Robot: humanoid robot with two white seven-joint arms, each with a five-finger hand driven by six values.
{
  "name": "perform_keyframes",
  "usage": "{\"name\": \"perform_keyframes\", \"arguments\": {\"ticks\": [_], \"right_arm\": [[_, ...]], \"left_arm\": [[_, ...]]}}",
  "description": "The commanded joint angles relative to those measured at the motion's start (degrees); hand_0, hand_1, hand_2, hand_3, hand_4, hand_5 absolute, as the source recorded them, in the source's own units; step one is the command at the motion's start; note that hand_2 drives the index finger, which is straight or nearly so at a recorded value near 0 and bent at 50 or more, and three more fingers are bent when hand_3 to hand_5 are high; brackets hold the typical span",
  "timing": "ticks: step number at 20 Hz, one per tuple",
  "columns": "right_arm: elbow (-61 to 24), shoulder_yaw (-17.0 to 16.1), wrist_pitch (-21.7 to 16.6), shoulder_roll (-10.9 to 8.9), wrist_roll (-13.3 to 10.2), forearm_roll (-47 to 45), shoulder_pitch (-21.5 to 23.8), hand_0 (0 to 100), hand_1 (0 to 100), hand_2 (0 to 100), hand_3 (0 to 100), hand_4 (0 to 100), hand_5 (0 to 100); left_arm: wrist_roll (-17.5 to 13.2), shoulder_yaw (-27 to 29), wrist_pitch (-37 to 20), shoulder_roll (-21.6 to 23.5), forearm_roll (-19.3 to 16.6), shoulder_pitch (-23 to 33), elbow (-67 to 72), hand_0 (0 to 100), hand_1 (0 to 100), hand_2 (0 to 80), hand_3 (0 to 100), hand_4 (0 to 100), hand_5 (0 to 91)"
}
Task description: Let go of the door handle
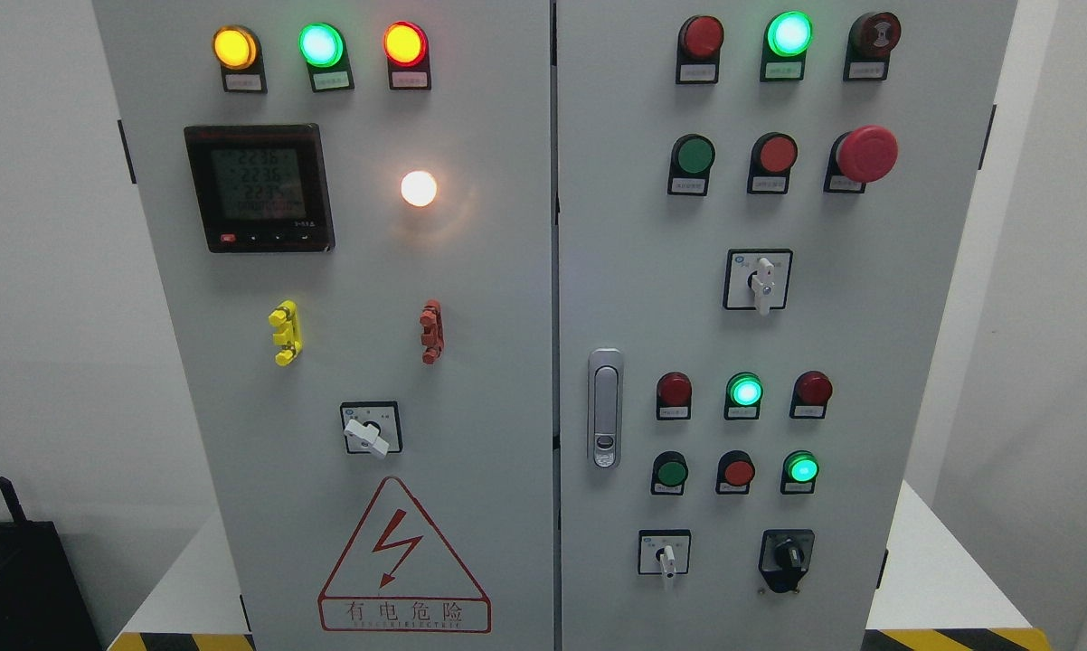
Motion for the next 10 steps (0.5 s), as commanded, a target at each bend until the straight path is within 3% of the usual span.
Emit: {"name": "perform_keyframes", "arguments": {"ticks": [1,10], "right_arm": [[0.30,0.25,-0.01,-0.20,0.03,0.01,0.13,48,0,0,0,0,0],[0.30,0.25,-0.10,-0.20,0.03,0.44,0.05,47,0,0,0,0,0]], "left_arm": [[0.01,1.05,0.03,0.00,0.00,0.00,0.06,12,39,0.0,0,0,0.0],[0.01,1.05,0.03,0.00,0.00,0.00,-0.03,12,39,0.0,0,0,0.0]]}}
